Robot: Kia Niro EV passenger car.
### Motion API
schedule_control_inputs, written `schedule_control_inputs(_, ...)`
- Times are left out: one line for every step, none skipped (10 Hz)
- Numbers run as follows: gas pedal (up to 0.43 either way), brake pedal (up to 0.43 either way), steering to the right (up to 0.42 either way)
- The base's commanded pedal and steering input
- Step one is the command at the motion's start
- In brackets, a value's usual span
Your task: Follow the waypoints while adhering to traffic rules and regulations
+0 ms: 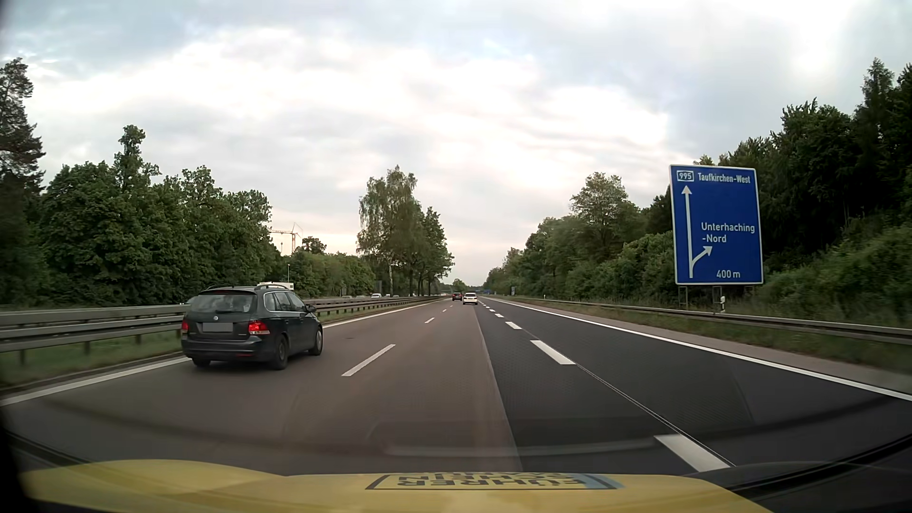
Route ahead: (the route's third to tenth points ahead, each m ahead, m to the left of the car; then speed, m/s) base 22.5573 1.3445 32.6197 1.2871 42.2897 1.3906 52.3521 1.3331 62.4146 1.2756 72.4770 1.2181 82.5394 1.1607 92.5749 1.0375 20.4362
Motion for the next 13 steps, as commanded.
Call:
schedule_control_inputs(0.240,0.000,-0.001)
schedule_control_inputs(0.240,0.000,-0.001)
schedule_control_inputs(0.240,0.000,-0.001)
schedule_control_inputs(0.240,0.000,-0.001)
schedule_control_inputs(0.240,0.000,-0.001)
schedule_control_inputs(0.240,0.000,-0.001)
schedule_control_inputs(0.240,0.000,-0.001)
schedule_control_inputs(0.240,0.000,-0.001)
schedule_control_inputs(0.240,0.000,-0.001)
schedule_control_inputs(0.240,0.000,-0.001)
schedule_control_inputs(0.240,0.000,-0.002)
schedule_control_inputs(0.240,0.000,-0.001)
schedule_control_inputs(0.240,0.000,-0.001)
